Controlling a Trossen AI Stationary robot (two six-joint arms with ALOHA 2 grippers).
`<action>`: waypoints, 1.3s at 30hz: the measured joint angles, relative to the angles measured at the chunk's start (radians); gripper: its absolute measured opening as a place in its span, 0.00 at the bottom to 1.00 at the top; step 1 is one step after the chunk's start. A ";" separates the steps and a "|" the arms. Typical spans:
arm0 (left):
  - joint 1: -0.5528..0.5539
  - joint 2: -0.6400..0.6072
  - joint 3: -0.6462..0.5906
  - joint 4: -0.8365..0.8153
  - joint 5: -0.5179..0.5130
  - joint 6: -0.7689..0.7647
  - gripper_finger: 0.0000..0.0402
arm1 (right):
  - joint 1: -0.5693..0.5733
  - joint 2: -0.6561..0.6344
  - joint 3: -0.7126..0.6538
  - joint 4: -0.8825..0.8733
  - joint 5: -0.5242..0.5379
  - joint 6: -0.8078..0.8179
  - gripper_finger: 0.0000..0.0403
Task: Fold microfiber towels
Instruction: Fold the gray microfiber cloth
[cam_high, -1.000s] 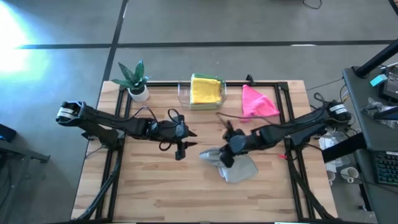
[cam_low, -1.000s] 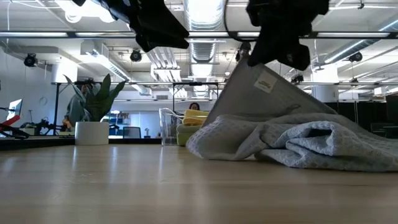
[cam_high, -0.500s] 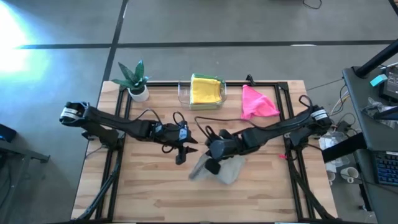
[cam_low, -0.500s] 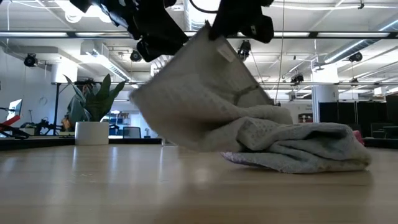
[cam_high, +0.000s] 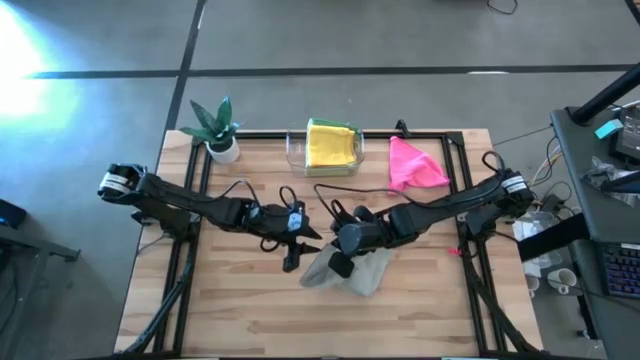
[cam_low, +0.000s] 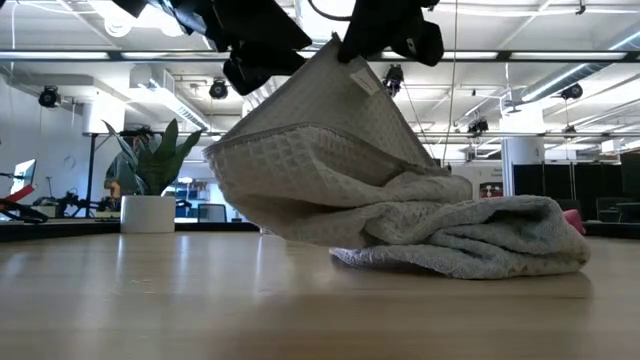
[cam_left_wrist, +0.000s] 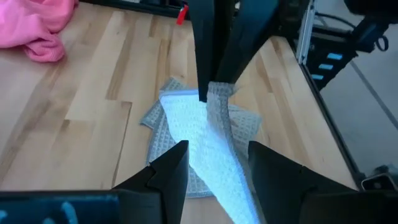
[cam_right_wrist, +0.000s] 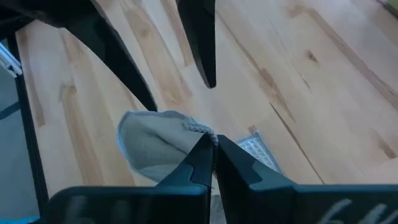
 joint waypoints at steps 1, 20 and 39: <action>0.000 0.003 0.000 0.010 0.000 -0.016 0.37 | -0.001 0.004 0.000 0.008 0.001 0.000 0.02; 0.000 0.064 0.019 0.073 -0.005 -0.030 0.21 | -0.002 0.006 0.012 0.074 -0.009 -0.022 0.02; -0.008 0.028 0.044 0.042 0.022 0.017 0.00 | -0.003 -0.001 0.010 0.036 -0.055 -0.172 0.28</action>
